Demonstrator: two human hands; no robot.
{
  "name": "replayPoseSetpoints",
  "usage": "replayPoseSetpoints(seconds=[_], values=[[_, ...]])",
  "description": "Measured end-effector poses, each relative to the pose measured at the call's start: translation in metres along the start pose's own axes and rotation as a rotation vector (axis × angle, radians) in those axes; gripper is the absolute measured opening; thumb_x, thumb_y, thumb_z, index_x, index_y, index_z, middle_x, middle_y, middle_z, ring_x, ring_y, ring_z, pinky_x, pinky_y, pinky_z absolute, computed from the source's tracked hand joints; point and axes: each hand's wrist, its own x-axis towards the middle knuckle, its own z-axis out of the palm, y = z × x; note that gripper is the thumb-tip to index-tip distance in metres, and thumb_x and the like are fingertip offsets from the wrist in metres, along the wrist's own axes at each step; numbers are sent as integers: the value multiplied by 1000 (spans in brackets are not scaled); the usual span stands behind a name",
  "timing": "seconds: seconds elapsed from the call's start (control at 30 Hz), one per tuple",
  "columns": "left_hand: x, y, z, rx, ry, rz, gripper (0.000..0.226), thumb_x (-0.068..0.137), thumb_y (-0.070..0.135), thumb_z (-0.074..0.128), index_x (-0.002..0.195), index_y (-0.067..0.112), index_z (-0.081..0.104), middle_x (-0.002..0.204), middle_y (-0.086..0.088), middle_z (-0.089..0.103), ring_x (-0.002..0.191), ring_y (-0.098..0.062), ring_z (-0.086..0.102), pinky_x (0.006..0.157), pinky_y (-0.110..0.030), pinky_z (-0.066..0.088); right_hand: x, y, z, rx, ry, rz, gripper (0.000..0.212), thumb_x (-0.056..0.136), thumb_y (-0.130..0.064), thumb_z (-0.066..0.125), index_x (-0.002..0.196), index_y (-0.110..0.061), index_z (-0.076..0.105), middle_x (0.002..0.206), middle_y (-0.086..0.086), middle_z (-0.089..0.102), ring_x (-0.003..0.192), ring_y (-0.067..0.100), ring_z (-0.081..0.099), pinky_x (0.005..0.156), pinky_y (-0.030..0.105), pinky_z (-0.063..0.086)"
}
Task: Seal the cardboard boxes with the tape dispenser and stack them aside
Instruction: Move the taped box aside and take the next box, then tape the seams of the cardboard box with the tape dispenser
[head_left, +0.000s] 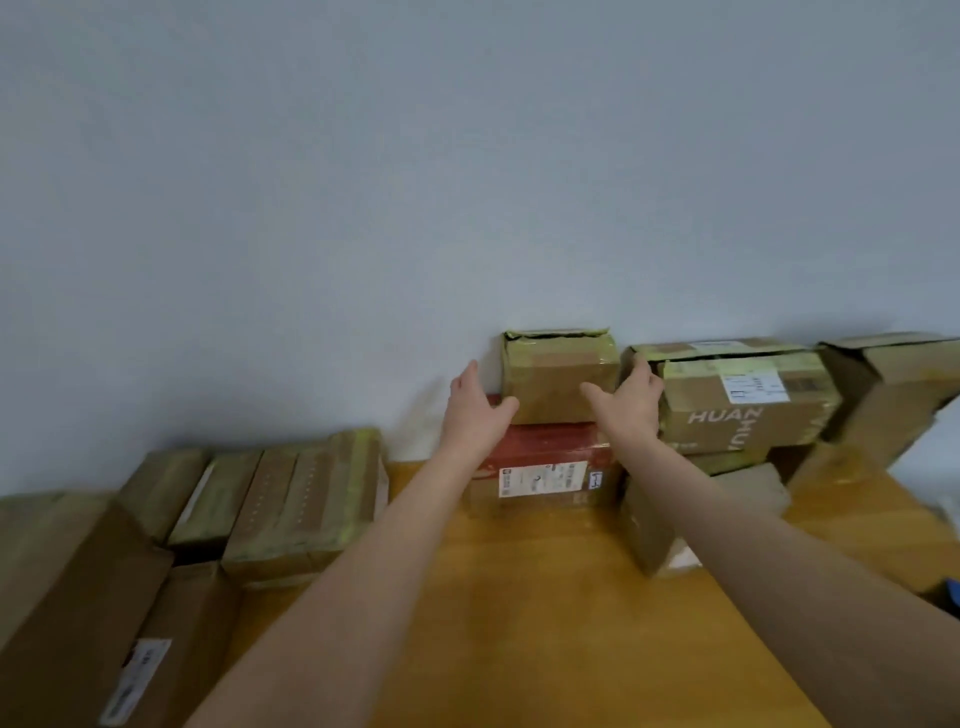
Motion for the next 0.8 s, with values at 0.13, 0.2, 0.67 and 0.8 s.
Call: replayPoseSetpoints(seconds=[0.13,0.2,0.67,0.8], values=[[8,27,24,-227,-20,-210,77,88,31,63,151,22,21,155,-4,30,131,-28,45,105,-48,43,27,10,-17,214,-321,38,88,82,-31,76,152,-13,26,154,10,36,138,29,38,114,47,34],[-1,39,36,-299,-7,-214,60,88,28,64,142,20,39,139,-3,52,118,-23,55,99,-47,47,31,15,-26,301,-447,15,71,81,-28,77,142,-14,43,138,5,55,124,24,53,108,46,42],[-131,66,66,-304,416,-162,53,90,51,56,132,20,45,121,0,53,104,-14,52,87,-31,46,-37,69,-101,362,-323,-26,69,84,-61,61,138,-21,45,132,1,53,110,19,51,87,34,42],[-185,51,100,-178,356,-247,66,88,56,56,144,28,36,131,-3,44,111,-19,49,89,-32,43,-68,117,-135,184,-299,-30,54,86,-59,59,125,-23,54,120,-2,58,96,14,50,77,32,41]])
